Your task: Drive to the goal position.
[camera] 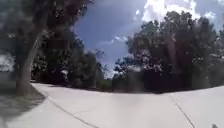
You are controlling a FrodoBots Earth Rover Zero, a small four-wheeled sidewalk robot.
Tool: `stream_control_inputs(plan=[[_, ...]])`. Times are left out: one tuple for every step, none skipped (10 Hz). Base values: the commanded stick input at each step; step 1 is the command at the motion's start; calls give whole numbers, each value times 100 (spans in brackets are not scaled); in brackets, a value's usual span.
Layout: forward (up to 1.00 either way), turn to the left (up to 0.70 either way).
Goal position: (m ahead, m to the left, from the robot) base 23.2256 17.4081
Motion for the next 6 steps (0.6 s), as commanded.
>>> stream_control_inputs(plan=[[85,34],[85,34],[85,9],[85,0],[85,0],[85,0]])
